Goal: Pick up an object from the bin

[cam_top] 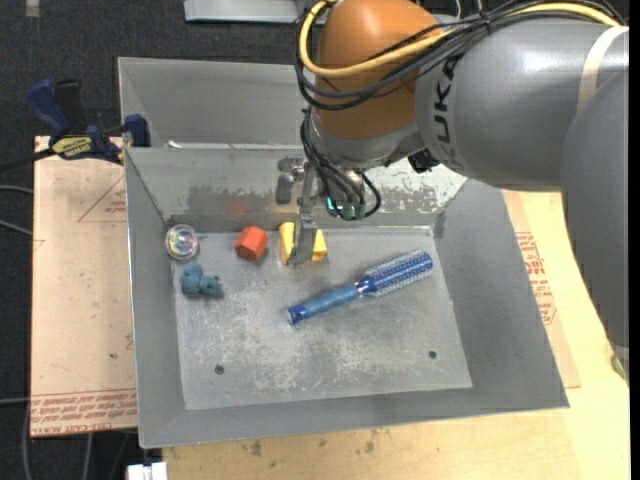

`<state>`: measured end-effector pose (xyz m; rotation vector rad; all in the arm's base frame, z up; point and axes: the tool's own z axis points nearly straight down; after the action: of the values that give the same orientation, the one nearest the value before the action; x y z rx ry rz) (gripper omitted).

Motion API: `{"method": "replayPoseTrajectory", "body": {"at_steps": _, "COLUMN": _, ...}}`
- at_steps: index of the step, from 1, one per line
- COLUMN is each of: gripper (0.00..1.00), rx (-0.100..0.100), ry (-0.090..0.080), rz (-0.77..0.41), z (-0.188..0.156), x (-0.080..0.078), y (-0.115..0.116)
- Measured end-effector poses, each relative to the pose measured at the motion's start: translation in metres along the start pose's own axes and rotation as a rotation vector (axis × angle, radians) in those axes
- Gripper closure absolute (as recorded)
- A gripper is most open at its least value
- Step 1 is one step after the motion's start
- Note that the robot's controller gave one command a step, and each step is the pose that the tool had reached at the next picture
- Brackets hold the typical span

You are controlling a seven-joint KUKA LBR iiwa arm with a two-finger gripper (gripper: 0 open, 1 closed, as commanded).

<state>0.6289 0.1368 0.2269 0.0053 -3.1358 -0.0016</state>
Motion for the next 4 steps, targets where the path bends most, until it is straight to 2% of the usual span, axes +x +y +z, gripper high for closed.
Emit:
{"method": "replayPoseTrajectory", "body": {"at_steps": 1, "gripper": 0.00, "rx": 0.002, "ry": -0.002, "rz": -0.212, "z": 0.078, "x": 0.012, "y": -0.057}}
{"method": "replayPoseTrajectory", "body": {"at_steps": 2, "gripper": 0.00, "rx": 0.000, "ry": 0.007, "rz": -0.232, "z": 0.155, "x": 0.088, "y": -0.064}}
{"method": "replayPoseTrajectory", "body": {"at_steps": 3, "gripper": 1.00, "rx": 0.000, "ry": -0.005, "rz": -0.230, "z": 0.150, "x": 0.083, "y": -0.064}}
{"method": "replayPoseTrajectory", "body": {"at_steps": 4, "gripper": 1.00, "rx": 0.002, "ry": -0.017, "rz": -0.258, "z": 0.026, "x": 0.056, "y": -0.083}}
